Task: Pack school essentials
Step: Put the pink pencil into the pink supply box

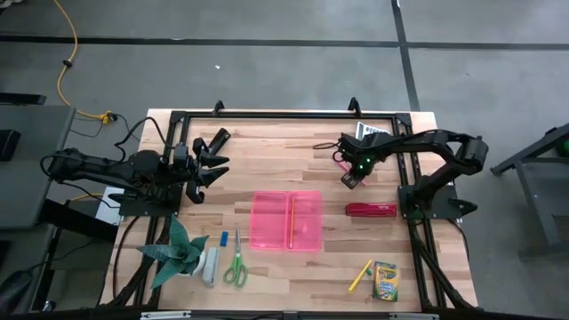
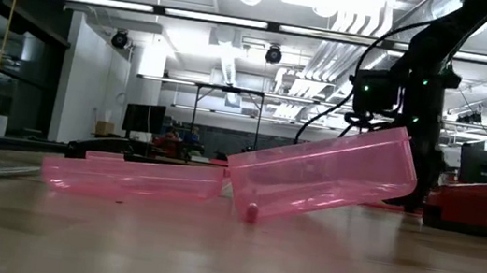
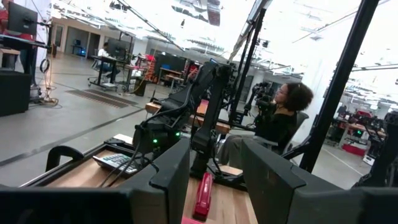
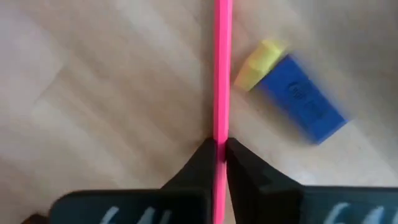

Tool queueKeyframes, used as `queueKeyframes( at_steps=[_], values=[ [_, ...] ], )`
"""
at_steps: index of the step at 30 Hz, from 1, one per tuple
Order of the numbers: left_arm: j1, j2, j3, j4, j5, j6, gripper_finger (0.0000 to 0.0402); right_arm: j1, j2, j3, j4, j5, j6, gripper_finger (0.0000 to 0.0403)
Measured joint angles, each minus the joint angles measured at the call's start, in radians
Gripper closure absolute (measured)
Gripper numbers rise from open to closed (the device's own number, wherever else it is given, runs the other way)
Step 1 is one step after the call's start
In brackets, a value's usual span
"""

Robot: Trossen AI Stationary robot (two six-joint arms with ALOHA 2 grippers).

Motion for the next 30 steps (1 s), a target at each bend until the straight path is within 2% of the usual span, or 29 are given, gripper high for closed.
queueKeyframes(
  at_steps=[2,6,9,14,17,20,25,30],
  values=[
    [0.000,0.000,0.000,0.000,0.000,0.000,0.0271,0.029,-0.044,-0.003,-0.028,-0.028,0.002,0.0392],
    [0.000,0.000,0.000,0.000,0.000,0.000,0.0271,0.136,-0.163,-0.016,0.060,-0.031,0.066,0.0398],
    [0.000,0.000,0.000,0.000,0.000,0.000,0.0271,0.239,-0.268,-0.082,0.289,-0.027,0.183,0.0400],
    [0.000,0.000,0.000,-0.003,-0.001,0.000,0.0271,0.410,-0.376,-0.220,0.797,0.111,0.336,0.0401],
    [0.000,0.000,0.000,-0.008,-0.001,0.000,0.0271,0.471,-0.386,-0.242,0.996,0.179,0.322,0.0402],
    [0.000,0.000,0.000,-0.007,-0.001,0.000,0.0271,0.509,-0.382,-0.216,1.108,0.194,0.259,0.0402],
    [0.000,0.000,0.000,-0.007,-0.001,0.000,0.0271,0.556,-0.383,-0.173,1.246,0.194,0.138,0.0402],
    [0.000,0.000,0.000,-0.007,-0.001,0.000,0.0271,0.569,-0.383,-0.176,1.295,0.222,0.123,0.0403]
  ],
)
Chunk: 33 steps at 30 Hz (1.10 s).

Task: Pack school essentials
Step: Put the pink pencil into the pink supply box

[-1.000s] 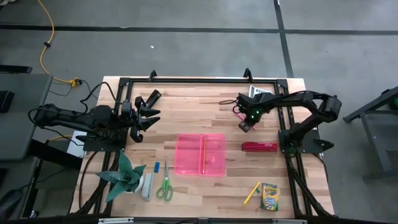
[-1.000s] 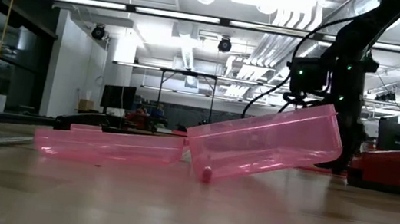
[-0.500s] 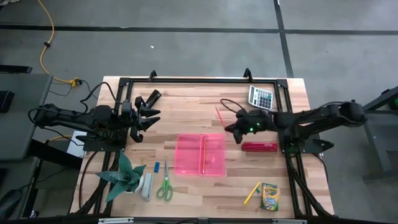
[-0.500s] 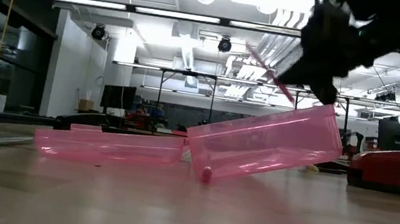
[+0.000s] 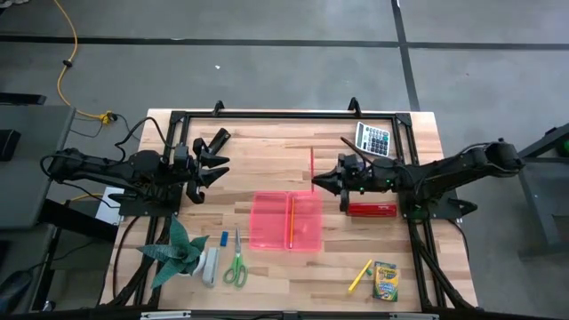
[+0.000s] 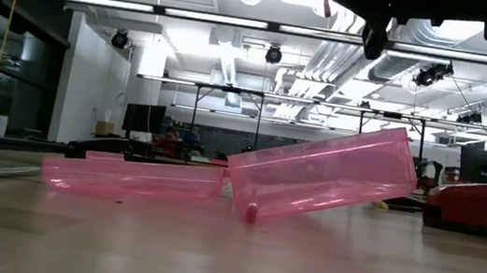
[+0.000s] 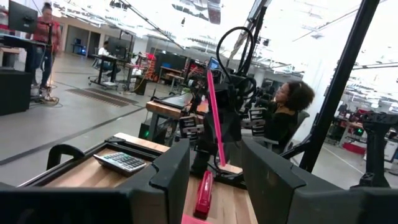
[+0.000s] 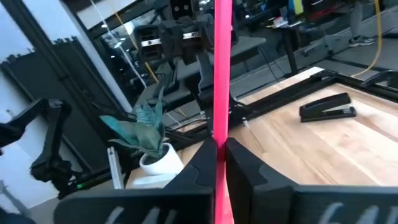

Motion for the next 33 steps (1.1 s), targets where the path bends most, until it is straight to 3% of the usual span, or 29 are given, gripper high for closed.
queueKeyframes(
  at_steps=[13,19,25,33],
  values=[
    [0.000,0.000,0.000,0.000,0.000,0.000,0.0271,0.010,0.003,0.000,0.029,-0.010,0.091,0.0403],
    [0.000,0.000,0.000,0.000,0.000,0.000,0.0271,0.117,0.115,0.000,0.025,0.061,0.355,0.0403],
    [0.000,0.000,0.000,0.000,0.000,0.000,0.0271,0.213,0.312,0.056,-0.003,0.098,0.811,0.0403],
    [0.000,0.000,0.000,0.000,0.000,-0.001,0.0271,0.276,0.475,0.200,-0.293,0.104,1.211,0.0403]
  ],
)
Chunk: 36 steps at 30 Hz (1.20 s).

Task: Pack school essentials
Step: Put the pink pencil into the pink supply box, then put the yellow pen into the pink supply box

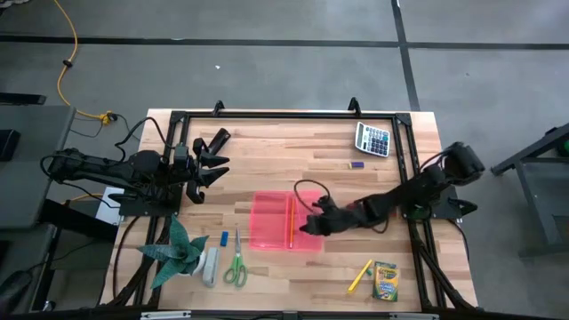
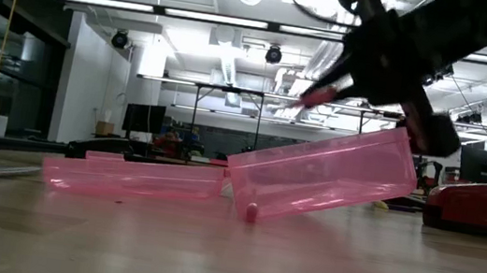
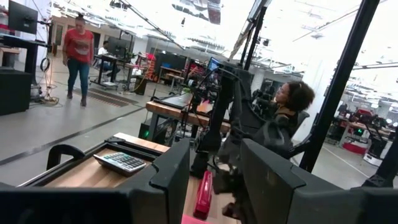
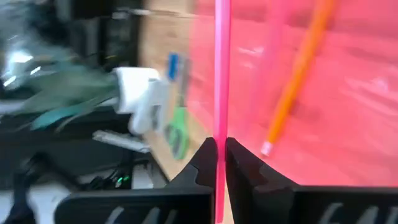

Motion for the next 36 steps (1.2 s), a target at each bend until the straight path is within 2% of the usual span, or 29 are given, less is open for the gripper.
queueKeyframes(
  at_steps=[6,12,22,25,30,36],
  values=[
    [0.000,0.000,0.000,0.000,0.000,0.000,0.0271,0.000,0.059,0.082,-0.131,0.001,0.123,0.0403],
    [0.000,0.000,0.000,0.000,0.000,0.000,0.0271,0.000,0.087,0.090,-0.180,-0.001,0.223,0.0403],
    [0.000,0.000,0.000,0.000,0.000,0.000,0.0271,-0.016,0.090,0.090,-0.180,0.003,0.230,0.0397],
    [0.000,0.000,0.000,0.000,0.000,0.000,0.0271,-0.016,0.090,0.090,-0.180,-0.005,0.202,0.0368],
    [0.000,0.000,0.000,0.000,0.000,0.000,0.0271,-0.016,0.081,0.090,-0.183,-0.027,0.135,0.0290],
    [0.000,0.000,0.000,0.000,0.000,0.000,0.0271,-0.030,0.002,0.090,-0.255,-0.028,-0.004,0.0215]
  ],
)
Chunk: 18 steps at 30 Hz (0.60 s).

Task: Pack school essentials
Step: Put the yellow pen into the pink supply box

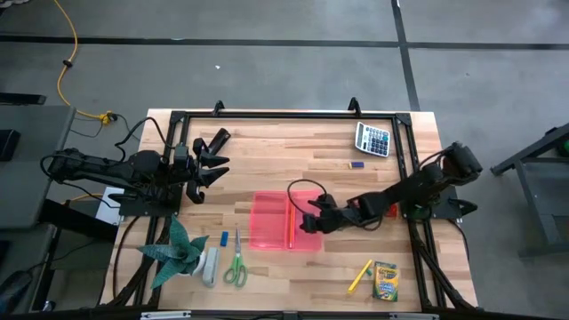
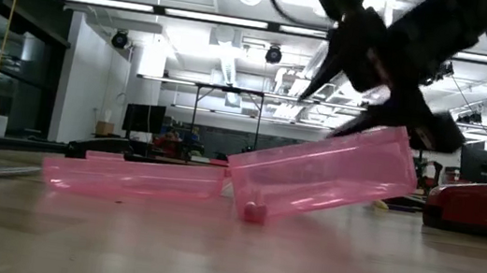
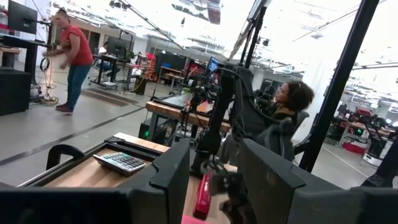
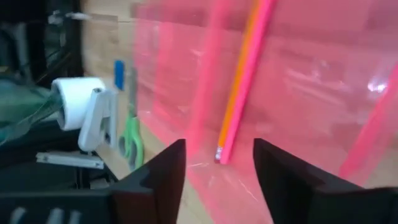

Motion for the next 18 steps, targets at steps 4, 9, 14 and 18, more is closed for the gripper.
queueKeyframes(
  at_steps=[4,9,14,18],
  values=[
    [0.000,0.000,0.000,0.000,-0.001,0.000,0.0271,-0.013,-0.106,0.000,-0.072,0.044,-0.203,0.0196],
    [0.000,0.000,0.000,0.000,-0.003,0.000,0.0271,-0.022,-0.257,0.000,-0.156,0.162,-0.520,0.0195],
    [0.000,0.000,0.000,0.001,-0.003,0.000,0.0271,-0.019,-0.385,0.000,-0.277,0.299,-0.792,0.0195],
    [0.000,0.000,0.000,0.000,-0.003,0.000,0.0271,-0.022,-0.453,0.000,-0.393,0.379,-0.952,0.0195]
  ],
)
